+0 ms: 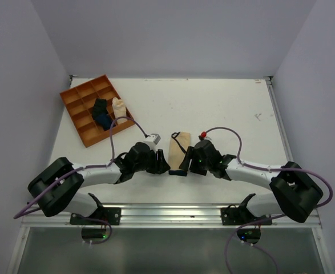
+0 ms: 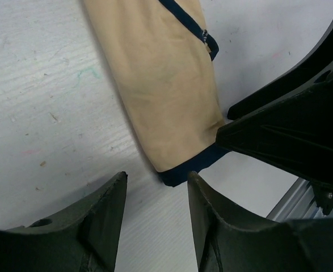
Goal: Roll the underwear
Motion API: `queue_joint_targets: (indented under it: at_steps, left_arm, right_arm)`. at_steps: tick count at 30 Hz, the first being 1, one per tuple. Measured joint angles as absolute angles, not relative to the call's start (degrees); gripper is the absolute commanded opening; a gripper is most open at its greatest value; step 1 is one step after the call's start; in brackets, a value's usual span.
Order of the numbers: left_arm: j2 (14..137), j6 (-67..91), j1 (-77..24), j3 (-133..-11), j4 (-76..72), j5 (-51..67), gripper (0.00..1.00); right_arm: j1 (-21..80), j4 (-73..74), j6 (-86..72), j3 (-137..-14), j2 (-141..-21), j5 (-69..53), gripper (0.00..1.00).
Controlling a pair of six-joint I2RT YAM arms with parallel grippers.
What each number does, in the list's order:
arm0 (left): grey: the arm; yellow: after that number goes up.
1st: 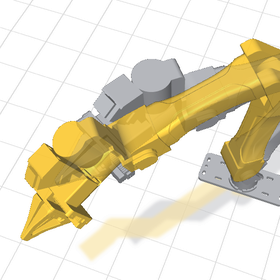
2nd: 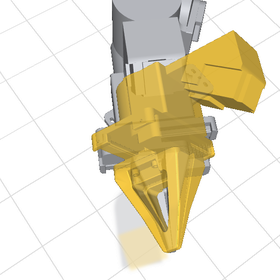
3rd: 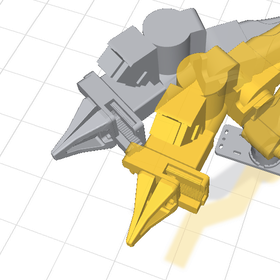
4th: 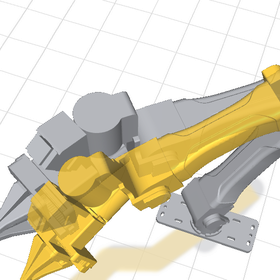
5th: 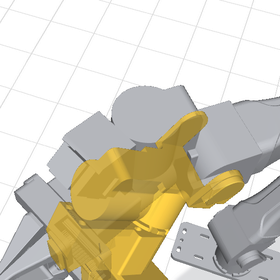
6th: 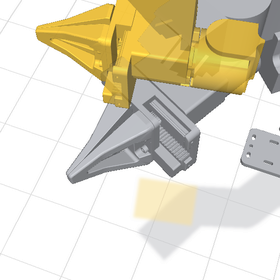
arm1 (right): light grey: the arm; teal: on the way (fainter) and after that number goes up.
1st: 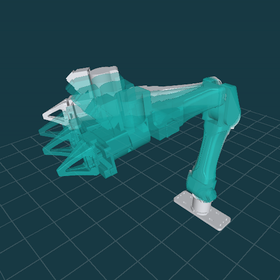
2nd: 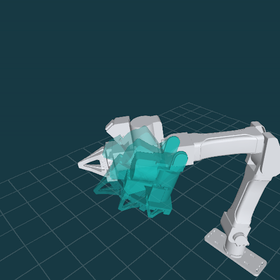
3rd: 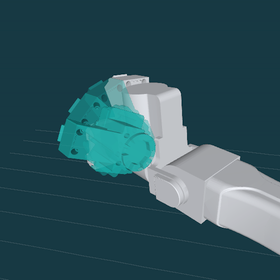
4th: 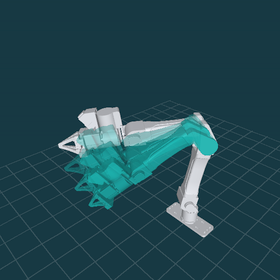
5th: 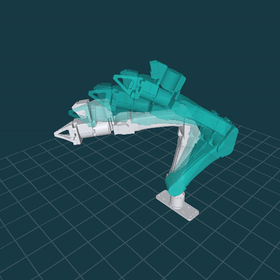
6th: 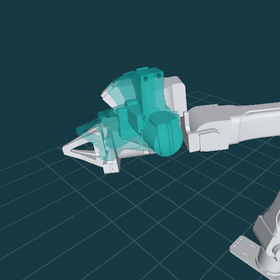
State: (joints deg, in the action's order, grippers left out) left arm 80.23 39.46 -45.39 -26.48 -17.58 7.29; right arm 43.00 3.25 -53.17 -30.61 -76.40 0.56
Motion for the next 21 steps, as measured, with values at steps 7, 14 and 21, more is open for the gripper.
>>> queue_joint_targets:
  at_steps: [7,14,21]
  left_arm:
    - [83.3,39.5,-45.5,-26.5,-18.2,7.4,0.48]
    - [83.1,40.1,-45.5,-26.5,-18.1,6.6,0.51]
    - [81.1,43.8,-44.7,-25.5,-18.8,8.7,0.63]
  right_arm:
    - [45.5,1.2,-56.2,-30.9,-77.8,3.4,0.58]
    - [45.8,0.9,-58.2,-29.6,-77.8,5.2,0.29]
    - [45.8,0.9,-58.5,-28.3,-76.6,5.4,0.04]
